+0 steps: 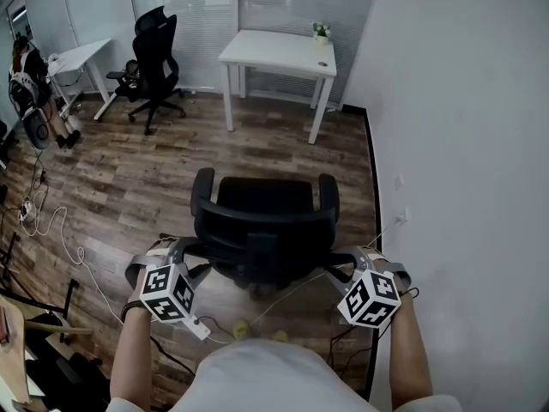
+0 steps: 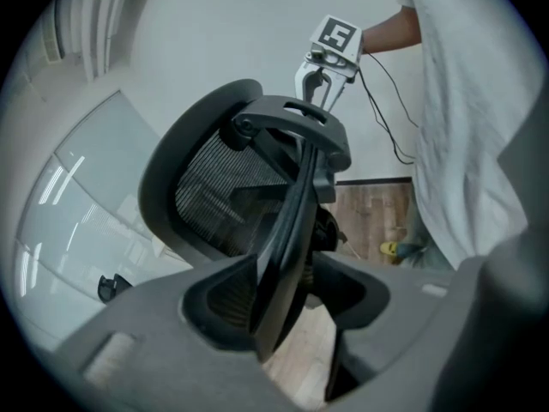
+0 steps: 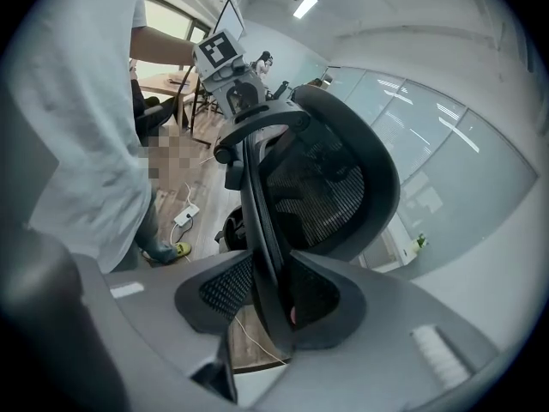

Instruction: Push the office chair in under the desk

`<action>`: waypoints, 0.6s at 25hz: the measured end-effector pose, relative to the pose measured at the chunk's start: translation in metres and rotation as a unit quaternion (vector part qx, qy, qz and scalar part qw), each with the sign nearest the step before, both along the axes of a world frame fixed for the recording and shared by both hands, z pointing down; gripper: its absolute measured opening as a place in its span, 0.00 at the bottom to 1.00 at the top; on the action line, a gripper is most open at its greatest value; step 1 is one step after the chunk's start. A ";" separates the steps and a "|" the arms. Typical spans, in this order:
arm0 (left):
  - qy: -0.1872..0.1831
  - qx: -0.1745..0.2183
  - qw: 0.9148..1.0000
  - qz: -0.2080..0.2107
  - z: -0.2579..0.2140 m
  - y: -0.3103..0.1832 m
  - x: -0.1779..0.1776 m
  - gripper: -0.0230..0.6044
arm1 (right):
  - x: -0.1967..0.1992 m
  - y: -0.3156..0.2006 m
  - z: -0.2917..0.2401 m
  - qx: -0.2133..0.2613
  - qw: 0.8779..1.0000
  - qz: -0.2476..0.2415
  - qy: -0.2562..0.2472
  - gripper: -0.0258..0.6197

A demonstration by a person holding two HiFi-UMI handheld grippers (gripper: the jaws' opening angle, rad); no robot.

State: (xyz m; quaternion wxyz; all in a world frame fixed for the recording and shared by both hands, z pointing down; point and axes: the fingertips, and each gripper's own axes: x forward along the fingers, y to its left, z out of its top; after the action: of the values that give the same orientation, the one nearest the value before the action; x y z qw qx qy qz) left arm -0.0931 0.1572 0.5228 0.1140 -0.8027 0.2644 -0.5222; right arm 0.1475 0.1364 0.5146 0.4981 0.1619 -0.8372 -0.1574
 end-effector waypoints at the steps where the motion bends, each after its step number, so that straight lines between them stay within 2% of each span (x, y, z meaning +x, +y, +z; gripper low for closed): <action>1: -0.002 -0.002 1.000 0.004 0.001 0.000 0.001 0.36 | -0.001 0.000 0.001 -0.002 1.000 -0.005 0.007 0.24; 6: -0.006 -0.009 1.000 0.012 0.004 -0.003 0.003 0.33 | -0.003 -0.001 0.007 -0.018 0.999 -0.021 0.034 0.25; 15: -0.020 -0.017 0.999 0.034 0.007 -0.004 0.004 0.29 | -0.007 -0.002 0.015 -0.035 0.998 -0.025 0.051 0.26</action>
State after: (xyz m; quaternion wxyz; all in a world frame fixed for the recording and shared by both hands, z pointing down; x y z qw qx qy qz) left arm -0.0892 0.1529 0.5298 0.1239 -0.8024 0.2254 -0.5385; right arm 0.1404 0.1341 0.5298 0.5418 0.1147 -0.8194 -0.1481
